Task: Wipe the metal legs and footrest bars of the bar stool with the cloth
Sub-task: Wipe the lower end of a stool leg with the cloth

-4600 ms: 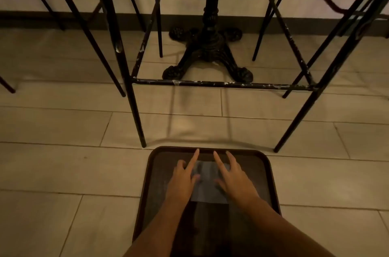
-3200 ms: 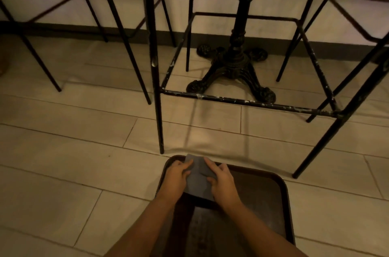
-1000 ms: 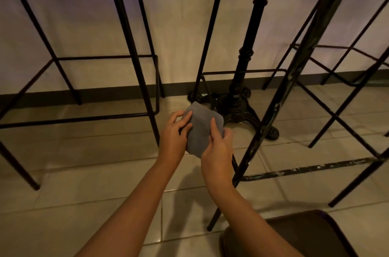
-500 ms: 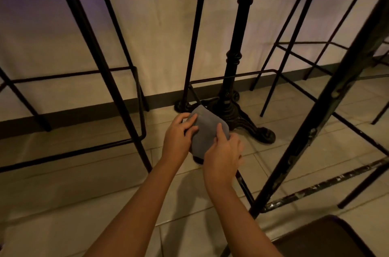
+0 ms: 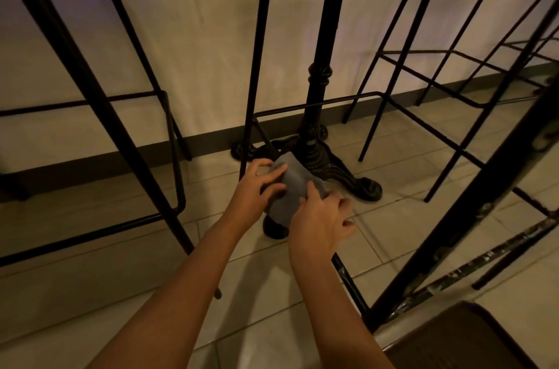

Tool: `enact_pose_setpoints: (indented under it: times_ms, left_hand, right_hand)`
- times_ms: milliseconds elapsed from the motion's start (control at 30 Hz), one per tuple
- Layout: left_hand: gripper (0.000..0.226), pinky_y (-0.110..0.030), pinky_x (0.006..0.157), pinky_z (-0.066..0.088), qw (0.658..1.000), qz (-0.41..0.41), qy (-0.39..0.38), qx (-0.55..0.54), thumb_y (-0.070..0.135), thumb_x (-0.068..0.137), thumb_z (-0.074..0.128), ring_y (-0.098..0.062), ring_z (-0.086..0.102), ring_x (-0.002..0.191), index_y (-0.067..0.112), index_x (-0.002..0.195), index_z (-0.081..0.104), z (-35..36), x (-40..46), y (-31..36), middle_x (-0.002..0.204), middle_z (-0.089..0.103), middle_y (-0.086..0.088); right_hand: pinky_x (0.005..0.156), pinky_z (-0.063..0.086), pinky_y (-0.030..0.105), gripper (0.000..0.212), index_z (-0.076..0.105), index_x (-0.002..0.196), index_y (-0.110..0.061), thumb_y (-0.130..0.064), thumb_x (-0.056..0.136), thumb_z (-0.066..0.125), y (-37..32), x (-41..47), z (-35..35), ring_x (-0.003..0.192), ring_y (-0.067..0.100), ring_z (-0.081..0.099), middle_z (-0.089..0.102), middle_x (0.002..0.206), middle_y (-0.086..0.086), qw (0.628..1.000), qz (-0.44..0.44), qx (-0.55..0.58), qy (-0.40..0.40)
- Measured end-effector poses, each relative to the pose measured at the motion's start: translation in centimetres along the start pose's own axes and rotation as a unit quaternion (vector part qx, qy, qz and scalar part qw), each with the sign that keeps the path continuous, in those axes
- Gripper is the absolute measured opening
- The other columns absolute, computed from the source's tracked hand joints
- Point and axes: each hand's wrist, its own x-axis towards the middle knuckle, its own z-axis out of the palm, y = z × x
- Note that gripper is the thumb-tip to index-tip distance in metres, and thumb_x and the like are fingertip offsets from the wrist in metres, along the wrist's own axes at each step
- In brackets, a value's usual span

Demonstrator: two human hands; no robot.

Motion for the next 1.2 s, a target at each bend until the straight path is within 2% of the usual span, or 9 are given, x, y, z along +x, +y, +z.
enact_pose_setpoints:
  times_ms: [100,267,367,500,567,733,900,1033,1200]
  left_hand:
    - [0.033,0.009,0.083,0.024,1.000,-0.012,-0.005,-0.010,0.012,0.089,0.056,-0.005,0.034,0.113,0.017,0.121,0.058,0.3,0.5,0.1,0.136,0.034,-0.006]
    - [0.028,-0.024,0.094,0.031,0.995,-0.009,0.016,0.102,0.025,0.087,0.058,-0.018,0.032,0.110,0.027,0.114,0.064,0.7,1.0,0.8,0.133,0.035,-0.002]
    - [0.029,-0.009,0.084,0.031,0.997,0.000,0.023,0.077,0.022,0.085,0.060,-0.009,0.032,0.100,0.018,0.114,0.063,0.9,1.0,1.2,0.121,0.038,-0.001]
    - [0.026,0.006,0.076,0.034,0.998,-0.037,0.007,-0.055,0.004,0.085,0.057,-0.007,0.043,0.106,0.001,0.111,0.060,1.6,0.9,2.2,0.117,0.041,0.001]
    - [0.025,0.001,0.086,0.031,1.000,-0.016,0.001,-0.022,0.002,0.087,0.054,-0.011,0.042,0.117,0.005,0.110,0.064,1.8,0.6,2.1,0.127,0.043,-0.004]
    - [0.032,-0.013,0.102,0.024,0.998,0.022,-0.062,0.023,0.001,0.090,0.049,-0.015,0.035,0.130,0.011,0.118,0.061,1.0,0.4,1.4,0.139,0.042,-0.002]
    - [0.040,-0.022,0.103,0.036,0.992,-0.008,-0.121,-0.047,0.005,0.081,0.063,-0.012,0.037,0.129,0.012,0.120,0.059,0.1,0.2,1.3,0.141,0.040,0.004]
    - [0.041,-0.005,0.078,0.041,0.989,-0.025,-0.118,-0.080,0.004,0.076,0.067,-0.011,0.042,0.124,0.013,0.116,0.061,0.2,0.3,1.5,0.138,0.042,0.007]
    - [0.042,0.003,0.077,0.040,0.990,-0.026,-0.106,-0.086,0.001,0.075,0.067,-0.010,0.045,0.118,0.008,0.116,0.061,0.4,0.2,1.8,0.133,0.044,0.007]
  right_hand:
    - [0.089,0.030,0.042,0.037,0.043,0.131,-0.030,-0.030,0.094,0.047,-0.2,-0.5,0.0,0.124,0.030,0.024,0.032,0.136,0.011,1.000,-0.010,-0.010,0.016]
    - [0.078,0.046,0.044,0.053,0.058,0.123,-0.015,-0.022,0.073,0.076,0.2,-1.2,-1.0,0.113,0.036,0.046,0.050,0.123,0.018,0.991,-0.089,0.016,0.100]
    - [0.067,0.053,0.040,0.060,0.060,0.117,-0.004,-0.015,0.062,0.084,1.3,-2.4,-2.0,0.099,0.035,0.057,0.057,0.109,0.020,0.982,-0.147,0.042,0.114]
    - [0.090,0.040,0.016,0.062,0.019,0.146,-0.014,-0.017,0.093,0.052,3.9,-6.5,-4.0,0.115,0.011,0.039,0.030,0.131,-0.001,0.955,-0.276,0.093,-0.061]
    - [0.084,0.027,-0.001,0.055,0.012,0.147,-0.018,-0.023,0.099,0.038,6.4,-7.9,-4.2,0.115,0.000,0.034,0.028,0.127,-0.007,0.944,-0.286,0.122,-0.111]
    - [0.061,0.049,0.009,0.052,0.068,0.105,-0.020,-0.052,0.094,0.028,10.4,-9.9,-6.1,0.069,-0.004,0.059,0.065,0.086,-0.009,0.940,-0.305,0.142,-0.049]
    - [0.058,0.044,-0.001,0.037,0.064,0.076,-0.040,-0.057,0.089,0.034,13.1,-9.7,-11.0,0.067,-0.015,0.056,0.057,0.067,-0.030,0.935,-0.322,0.134,0.067]
    - [0.055,0.043,-0.001,0.041,0.051,0.094,-0.041,-0.073,0.080,0.032,13.4,-8.8,-13.9,0.077,-0.009,0.057,0.055,0.074,-0.023,0.936,-0.276,0.180,0.122]
    - [0.071,0.042,-0.001,0.059,0.049,0.121,-0.025,-0.067,0.083,0.033,12.8,-8.4,-12.5,0.095,-0.010,0.051,0.048,0.101,-0.028,0.934,-0.287,0.188,0.104]
